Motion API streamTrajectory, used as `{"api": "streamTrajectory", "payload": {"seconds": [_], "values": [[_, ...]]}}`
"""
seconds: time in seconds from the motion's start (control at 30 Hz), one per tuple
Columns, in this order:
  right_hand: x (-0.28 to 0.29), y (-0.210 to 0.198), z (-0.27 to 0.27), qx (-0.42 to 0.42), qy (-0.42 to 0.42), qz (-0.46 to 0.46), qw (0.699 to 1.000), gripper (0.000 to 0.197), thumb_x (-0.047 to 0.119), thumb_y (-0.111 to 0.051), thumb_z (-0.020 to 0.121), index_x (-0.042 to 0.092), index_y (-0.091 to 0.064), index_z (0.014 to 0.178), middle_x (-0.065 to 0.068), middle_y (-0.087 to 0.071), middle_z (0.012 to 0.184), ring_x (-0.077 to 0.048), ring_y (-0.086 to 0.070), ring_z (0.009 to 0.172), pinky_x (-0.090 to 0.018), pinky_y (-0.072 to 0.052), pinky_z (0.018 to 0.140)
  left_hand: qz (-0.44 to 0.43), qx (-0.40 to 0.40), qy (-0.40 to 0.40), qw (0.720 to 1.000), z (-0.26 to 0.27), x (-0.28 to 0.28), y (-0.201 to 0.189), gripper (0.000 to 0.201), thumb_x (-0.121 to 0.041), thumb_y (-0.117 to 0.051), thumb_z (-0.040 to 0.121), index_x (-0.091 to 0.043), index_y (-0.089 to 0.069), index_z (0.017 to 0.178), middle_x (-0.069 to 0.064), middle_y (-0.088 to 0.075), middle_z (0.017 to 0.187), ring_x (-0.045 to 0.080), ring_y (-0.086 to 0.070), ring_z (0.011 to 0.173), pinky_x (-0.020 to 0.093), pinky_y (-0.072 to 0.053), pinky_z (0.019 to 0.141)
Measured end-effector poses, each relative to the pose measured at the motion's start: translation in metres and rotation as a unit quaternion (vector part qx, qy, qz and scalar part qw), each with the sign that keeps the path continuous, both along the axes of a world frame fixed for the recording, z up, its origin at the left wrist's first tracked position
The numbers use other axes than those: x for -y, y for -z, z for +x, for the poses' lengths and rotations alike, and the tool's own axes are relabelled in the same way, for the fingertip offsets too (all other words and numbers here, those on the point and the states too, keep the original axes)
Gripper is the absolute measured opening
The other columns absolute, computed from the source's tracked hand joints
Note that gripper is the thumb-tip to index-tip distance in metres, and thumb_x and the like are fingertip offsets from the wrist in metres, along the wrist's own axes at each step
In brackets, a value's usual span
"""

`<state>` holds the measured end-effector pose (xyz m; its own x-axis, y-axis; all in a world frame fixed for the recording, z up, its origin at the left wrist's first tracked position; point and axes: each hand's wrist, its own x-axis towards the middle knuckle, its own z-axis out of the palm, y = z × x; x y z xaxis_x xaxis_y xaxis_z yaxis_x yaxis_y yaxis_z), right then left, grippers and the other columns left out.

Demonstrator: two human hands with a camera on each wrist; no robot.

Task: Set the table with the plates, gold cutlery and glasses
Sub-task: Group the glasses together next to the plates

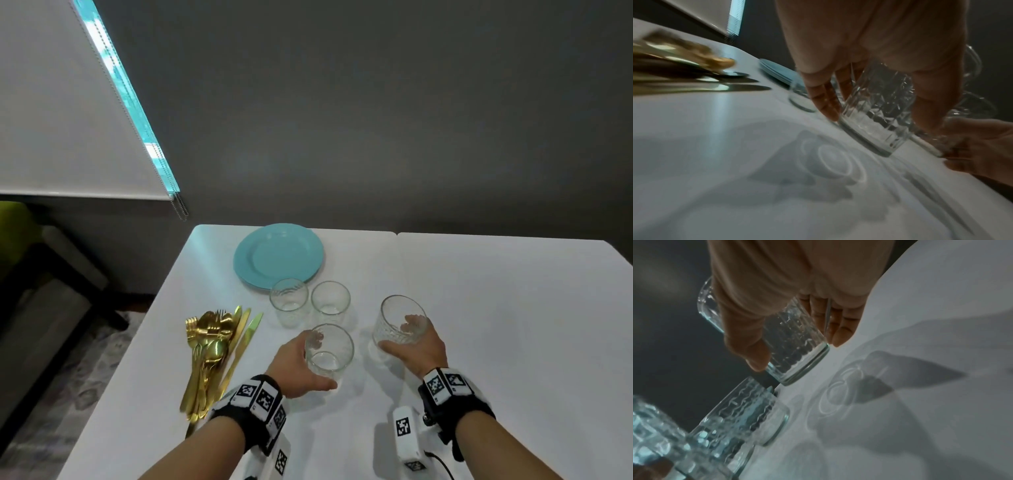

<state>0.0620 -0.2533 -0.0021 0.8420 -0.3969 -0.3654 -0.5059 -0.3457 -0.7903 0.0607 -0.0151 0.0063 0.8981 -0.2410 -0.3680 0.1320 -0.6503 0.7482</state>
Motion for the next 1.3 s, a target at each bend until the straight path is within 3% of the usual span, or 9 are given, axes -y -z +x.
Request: {"api": "streamTrajectory", "payload": {"seconds": [0.23,0.4,0.5,0.6,0.8,1.0,1.07,1.17,1.3], "values": [[-0.029,0.001,-0.028,-0.019,-0.021,-0.029,0.999,0.075,0.018,-0.086,0.062,0.014,-0.048,0.126,-0.005,-0.060,0.123,-0.023,-0.057,0.115,-0.022,-0.039,0.092,0.022,-0.005,-0.076,0.997,-0.014,-0.047,0.015,0.084,-0.024,-0.088,0.055,-0.020,-0.046,0.129,-0.002,-0.058,0.124,0.016,-0.053,0.115,0.020,-0.038,0.090],[-0.045,0.004,-0.033,-0.026,-0.060,-0.031,0.997,0.074,0.017,-0.086,0.062,0.014,-0.048,0.125,-0.004,-0.060,0.121,-0.018,-0.057,0.103,-0.018,-0.037,0.084,0.010,-0.004,-0.153,0.988,-0.013,-0.048,0.026,0.086,-0.023,-0.088,0.057,-0.017,-0.045,0.131,0.002,-0.057,0.128,0.020,-0.053,0.119,0.021,-0.038,0.091],[-0.057,0.007,-0.033,-0.031,-0.081,-0.040,0.995,0.076,0.021,-0.086,0.061,0.015,-0.047,0.126,-0.001,-0.059,0.122,-0.019,-0.058,0.110,-0.018,-0.038,0.084,0.002,-0.004,-0.185,0.983,-0.008,-0.046,0.032,0.086,-0.024,-0.088,0.056,-0.017,-0.046,0.130,0.002,-0.056,0.130,0.021,-0.053,0.120,0.022,-0.039,0.093],[-0.067,0.010,-0.033,-0.036,-0.101,-0.049,0.993,0.077,0.024,-0.085,0.062,0.016,-0.046,0.127,0.001,-0.058,0.122,-0.018,-0.057,0.112,-0.016,-0.038,0.085,0.006,-0.004,-0.193,0.981,-0.004,-0.045,0.037,0.086,-0.024,-0.088,0.056,-0.017,-0.046,0.130,0.002,-0.057,0.129,0.021,-0.054,0.119,0.021,-0.039,0.090],[-0.081,0.013,-0.032,-0.043,-0.116,-0.064,0.990,0.077,0.025,-0.085,0.061,0.016,-0.047,0.127,-0.001,-0.058,0.123,-0.020,-0.056,0.114,-0.019,-0.041,0.088,-0.020,-0.002,-0.216,0.976,0.002,-0.046,0.044,0.086,-0.020,-0.089,0.053,-0.015,-0.047,0.128,0.004,-0.056,0.130,0.022,-0.053,0.120,0.028,-0.042,0.098],[-0.092,0.017,-0.027,-0.050,-0.125,-0.069,0.988,0.077,0.025,-0.085,0.061,0.017,-0.046,0.127,-0.001,-0.059,0.122,-0.021,-0.056,0.114,-0.024,-0.043,0.093,-0.039,0.009,-0.215,0.976,0.005,-0.046,0.041,0.092,-0.019,-0.090,0.054,-0.009,-0.042,0.132,0.007,-0.052,0.133,0.022,-0.048,0.125,0.019,-0.033,0.092],[-0.095,0.018,-0.026,-0.053,-0.129,-0.065,0.988,0.077,0.024,-0.084,0.061,0.016,-0.046,0.128,-0.002,-0.058,0.123,-0.021,-0.055,0.114,-0.022,-0.042,0.091,-0.027,0.010,-0.200,0.979,0.005,-0.048,0.039,0.104,-0.024,-0.091,0.051,-0.008,-0.036,0.138,0.007,-0.047,0.138,0.023,-0.042,0.130,0.022,-0.033,0.099],[-0.099,0.020,-0.023,-0.059,-0.130,-0.061,0.988,0.077,0.023,-0.084,0.061,0.016,-0.046,0.128,-0.002,-0.058,0.122,-0.021,-0.055,0.113,-0.021,-0.041,0.088,0.004,-0.003,-0.170,0.985,0.004,-0.056,0.039,0.127,-0.039,-0.092,0.045,-0.012,-0.019,0.147,0.010,-0.031,0.149,0.025,-0.030,0.139,0.039,-0.030,0.114],[-0.106,0.023,-0.019,-0.055,-0.125,-0.063,0.989,0.077,0.022,-0.084,0.061,0.016,-0.045,0.127,-0.004,-0.058,0.122,-0.021,-0.055,0.113,-0.022,-0.043,0.089,-0.023,0.046,-0.155,0.987,0.003,-0.070,0.035,0.144,-0.057,-0.087,0.035,-0.017,-0.010,0.149,0.008,-0.024,0.151,0.024,-0.030,0.137,0.047,-0.035,0.111]]}}
